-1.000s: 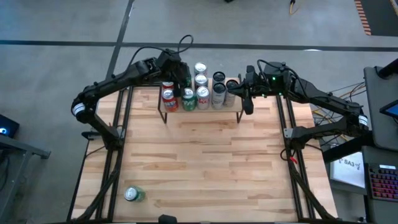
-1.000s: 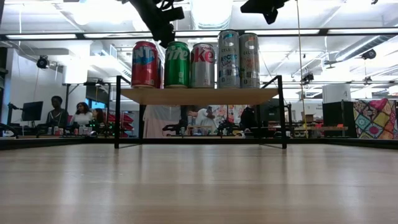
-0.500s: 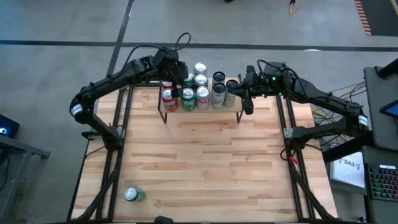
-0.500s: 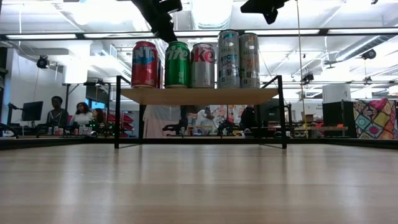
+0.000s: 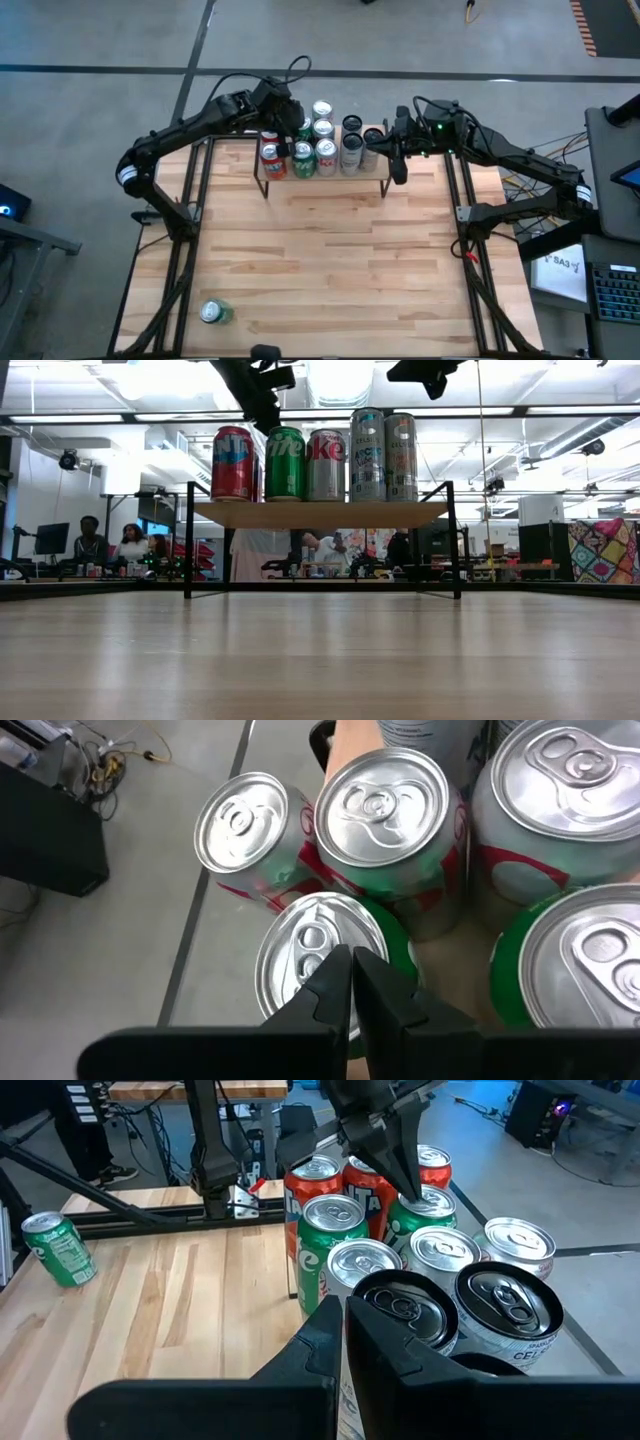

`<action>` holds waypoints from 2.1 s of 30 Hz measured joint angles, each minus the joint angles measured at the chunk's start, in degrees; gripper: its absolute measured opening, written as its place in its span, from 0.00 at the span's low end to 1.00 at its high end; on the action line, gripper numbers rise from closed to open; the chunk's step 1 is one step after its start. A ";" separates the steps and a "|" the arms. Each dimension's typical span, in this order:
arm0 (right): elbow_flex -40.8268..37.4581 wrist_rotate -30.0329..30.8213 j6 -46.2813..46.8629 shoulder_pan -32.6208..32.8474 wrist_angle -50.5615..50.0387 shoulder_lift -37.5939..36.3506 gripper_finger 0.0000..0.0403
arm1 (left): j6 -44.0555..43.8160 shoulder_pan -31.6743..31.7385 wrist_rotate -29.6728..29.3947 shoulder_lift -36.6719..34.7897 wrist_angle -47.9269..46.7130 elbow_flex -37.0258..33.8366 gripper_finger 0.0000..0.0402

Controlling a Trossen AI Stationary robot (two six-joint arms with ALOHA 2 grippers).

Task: Place canned beverage on shelf
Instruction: Adjust the soda cans on the shelf

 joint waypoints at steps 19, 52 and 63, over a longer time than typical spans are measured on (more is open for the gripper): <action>-0.13 0.02 0.00 0.02 -0.09 0.00 0.02 | -0.66 -0.57 -0.09 -0.57 -1.98 0.87 0.00; -0.13 0.00 0.20 0.02 -0.23 0.00 0.02 | -1.31 -1.78 0.40 -0.55 -3.68 0.94 0.00; -0.13 0.00 0.00 0.00 -0.26 0.00 0.02 | -1.31 -1.47 -1.44 -0.63 -3.84 3.71 0.00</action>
